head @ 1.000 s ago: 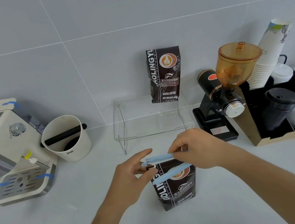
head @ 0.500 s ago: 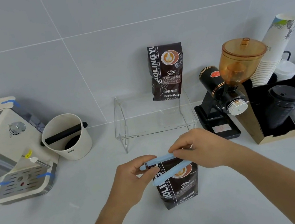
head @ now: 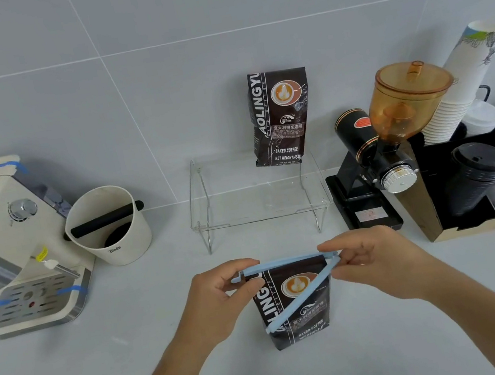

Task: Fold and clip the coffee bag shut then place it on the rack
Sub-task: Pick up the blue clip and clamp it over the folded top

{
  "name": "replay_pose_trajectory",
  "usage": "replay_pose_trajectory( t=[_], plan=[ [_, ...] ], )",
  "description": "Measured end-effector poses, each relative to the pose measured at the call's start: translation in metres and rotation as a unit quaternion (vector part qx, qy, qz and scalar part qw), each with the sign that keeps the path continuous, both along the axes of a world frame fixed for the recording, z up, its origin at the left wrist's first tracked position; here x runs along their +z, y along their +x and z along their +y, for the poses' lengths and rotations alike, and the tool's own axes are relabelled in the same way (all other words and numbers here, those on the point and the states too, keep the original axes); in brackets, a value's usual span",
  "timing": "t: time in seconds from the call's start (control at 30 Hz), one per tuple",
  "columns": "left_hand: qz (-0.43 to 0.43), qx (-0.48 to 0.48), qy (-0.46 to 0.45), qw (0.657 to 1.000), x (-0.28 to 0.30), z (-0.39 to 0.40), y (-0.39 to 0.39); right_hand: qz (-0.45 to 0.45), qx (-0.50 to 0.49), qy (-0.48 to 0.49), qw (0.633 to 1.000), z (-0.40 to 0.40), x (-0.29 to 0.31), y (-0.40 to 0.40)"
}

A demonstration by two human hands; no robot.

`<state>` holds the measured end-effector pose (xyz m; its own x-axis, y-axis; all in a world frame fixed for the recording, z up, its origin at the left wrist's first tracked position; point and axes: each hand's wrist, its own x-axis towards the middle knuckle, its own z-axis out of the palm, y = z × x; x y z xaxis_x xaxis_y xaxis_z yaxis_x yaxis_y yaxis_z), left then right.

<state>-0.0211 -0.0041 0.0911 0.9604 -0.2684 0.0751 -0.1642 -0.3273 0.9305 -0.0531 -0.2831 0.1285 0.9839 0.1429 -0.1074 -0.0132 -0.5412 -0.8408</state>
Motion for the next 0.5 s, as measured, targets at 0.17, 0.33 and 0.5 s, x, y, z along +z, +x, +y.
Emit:
replay_pose_trajectory(
  t=[0.17,0.33,0.5],
  plan=[
    [0.005,-0.002,-0.012,1.000,0.000,0.001,0.001,-0.026,-0.009,0.023,0.999,0.004,-0.005,0.002],
    [0.073,-0.002,-0.047,0.996,-0.002,0.005,0.005,-0.042,0.008,-0.005,0.999,0.010,-0.003,0.004],
    [0.112,-0.001,-0.054,0.992,0.001,0.004,0.009,-0.075,0.025,-0.054,0.995,0.017,0.000,0.003]
  ],
)
